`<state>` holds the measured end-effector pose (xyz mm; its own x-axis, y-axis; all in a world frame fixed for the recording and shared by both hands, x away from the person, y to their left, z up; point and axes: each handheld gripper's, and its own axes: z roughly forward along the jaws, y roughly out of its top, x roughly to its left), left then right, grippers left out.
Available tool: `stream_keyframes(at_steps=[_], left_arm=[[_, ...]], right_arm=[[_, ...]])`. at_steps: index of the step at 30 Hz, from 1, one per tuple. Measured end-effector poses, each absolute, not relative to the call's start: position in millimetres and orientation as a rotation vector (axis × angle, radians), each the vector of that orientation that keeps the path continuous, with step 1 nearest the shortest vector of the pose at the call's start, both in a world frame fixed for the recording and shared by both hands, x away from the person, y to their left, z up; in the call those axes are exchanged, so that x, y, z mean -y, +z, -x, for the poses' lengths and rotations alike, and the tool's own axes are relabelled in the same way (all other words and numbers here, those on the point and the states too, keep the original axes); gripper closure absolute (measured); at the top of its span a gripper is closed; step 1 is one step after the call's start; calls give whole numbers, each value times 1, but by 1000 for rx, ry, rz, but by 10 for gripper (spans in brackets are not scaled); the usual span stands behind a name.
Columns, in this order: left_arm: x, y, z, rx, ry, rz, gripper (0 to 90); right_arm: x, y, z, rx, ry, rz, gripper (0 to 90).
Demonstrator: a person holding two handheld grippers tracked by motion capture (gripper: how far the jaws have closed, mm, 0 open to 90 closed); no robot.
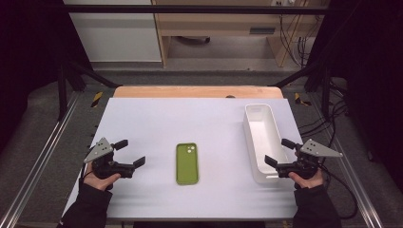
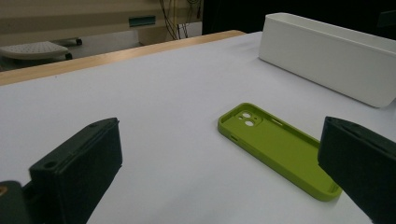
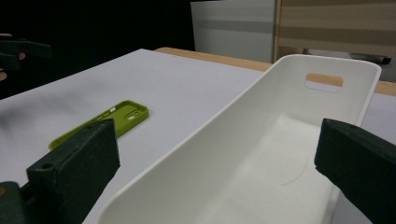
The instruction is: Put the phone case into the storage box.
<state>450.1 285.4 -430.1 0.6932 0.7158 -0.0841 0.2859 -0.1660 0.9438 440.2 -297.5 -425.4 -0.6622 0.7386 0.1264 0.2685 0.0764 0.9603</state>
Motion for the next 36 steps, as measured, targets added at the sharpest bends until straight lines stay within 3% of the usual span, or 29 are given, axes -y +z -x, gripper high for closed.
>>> stream_keyframes(at_steps=[36], left_arm=[[-240,-420,-446,-750,443,-1813,0]], right_arm=[[296,-423,-439,-1974,1596,-987,6]])
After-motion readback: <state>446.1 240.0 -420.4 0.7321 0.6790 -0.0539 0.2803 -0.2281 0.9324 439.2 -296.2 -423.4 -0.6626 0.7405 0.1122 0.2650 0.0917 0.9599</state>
